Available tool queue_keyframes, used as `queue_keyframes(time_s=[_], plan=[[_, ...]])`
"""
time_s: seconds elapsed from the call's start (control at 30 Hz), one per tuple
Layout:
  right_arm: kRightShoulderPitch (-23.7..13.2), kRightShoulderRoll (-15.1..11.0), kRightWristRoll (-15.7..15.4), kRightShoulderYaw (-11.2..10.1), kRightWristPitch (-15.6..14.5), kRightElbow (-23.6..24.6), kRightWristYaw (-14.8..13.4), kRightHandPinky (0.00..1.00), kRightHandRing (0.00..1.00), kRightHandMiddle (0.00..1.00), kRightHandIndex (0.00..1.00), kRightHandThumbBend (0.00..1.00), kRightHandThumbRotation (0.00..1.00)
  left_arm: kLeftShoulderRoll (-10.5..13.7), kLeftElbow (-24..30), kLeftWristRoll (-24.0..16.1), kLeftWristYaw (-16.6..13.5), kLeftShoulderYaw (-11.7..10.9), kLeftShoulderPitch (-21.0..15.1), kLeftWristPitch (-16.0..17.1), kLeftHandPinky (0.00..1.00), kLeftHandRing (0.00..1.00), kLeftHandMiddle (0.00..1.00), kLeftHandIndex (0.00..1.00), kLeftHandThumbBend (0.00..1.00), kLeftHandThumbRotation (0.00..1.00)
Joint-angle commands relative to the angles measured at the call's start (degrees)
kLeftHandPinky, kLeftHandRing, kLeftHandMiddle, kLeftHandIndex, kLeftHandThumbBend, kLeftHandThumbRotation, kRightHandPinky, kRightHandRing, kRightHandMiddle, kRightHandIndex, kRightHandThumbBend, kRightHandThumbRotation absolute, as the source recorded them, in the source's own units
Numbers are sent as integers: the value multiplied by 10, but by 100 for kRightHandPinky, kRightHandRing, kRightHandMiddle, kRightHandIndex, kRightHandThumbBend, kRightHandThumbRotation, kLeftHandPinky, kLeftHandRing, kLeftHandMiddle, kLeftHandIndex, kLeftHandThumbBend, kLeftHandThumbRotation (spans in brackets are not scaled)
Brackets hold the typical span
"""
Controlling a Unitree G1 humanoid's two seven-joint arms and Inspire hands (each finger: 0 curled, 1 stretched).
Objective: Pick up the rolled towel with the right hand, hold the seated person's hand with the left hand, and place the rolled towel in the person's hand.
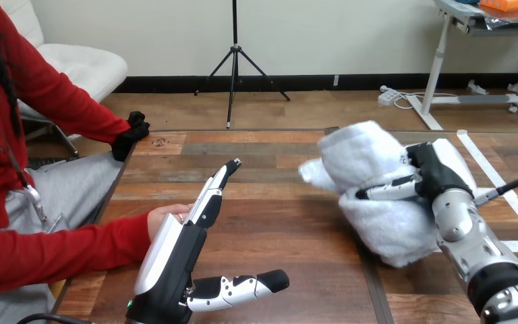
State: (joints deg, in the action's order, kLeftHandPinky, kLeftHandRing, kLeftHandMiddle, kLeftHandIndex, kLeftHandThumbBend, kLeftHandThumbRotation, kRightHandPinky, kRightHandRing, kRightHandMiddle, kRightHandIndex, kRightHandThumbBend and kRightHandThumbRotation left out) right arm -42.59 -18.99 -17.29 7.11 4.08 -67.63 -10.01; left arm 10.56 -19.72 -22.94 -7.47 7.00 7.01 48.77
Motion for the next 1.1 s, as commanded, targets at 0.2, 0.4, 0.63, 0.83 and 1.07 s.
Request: queue_keyframes(time_s=[0.2, 0.4, 0.63, 0.83, 1.07], plan=[[4, -16, 42, -50, 68, 84, -31, 36, 41, 48, 46, 82, 0, 14, 35, 5, -6, -18, -5, -13, 97, 99, 97, 97, 100, 55], [30, -10, 45, -58, 97, 118, -49, 37, 40, 47, 46, 82, 0, 19, 43, -5, -12, -27, -2, -25, 96, 98, 96, 96, 100, 54], [68, 6, 55, -69, 129, 168, -54, 37, 40, 47, 46, 82, 0, 23, 63, -7, -13, -37, 4, -50, 89, 94, 93, 95, 100, 52], [98, 20, 57, -72, 138, 217, -58, 33, 38, 46, 46, 81, 0, 31, 71, -19, -22, -44, 4, -53, 86, 92, 90, 94, 100, 50], [133, 34, 55, -67, 149, 275, -57, 29, 36, 46, 45, 81, 0, 44, 79, -55, -44, -54, 1, -60, 88, 91, 90, 93, 100, 46]])
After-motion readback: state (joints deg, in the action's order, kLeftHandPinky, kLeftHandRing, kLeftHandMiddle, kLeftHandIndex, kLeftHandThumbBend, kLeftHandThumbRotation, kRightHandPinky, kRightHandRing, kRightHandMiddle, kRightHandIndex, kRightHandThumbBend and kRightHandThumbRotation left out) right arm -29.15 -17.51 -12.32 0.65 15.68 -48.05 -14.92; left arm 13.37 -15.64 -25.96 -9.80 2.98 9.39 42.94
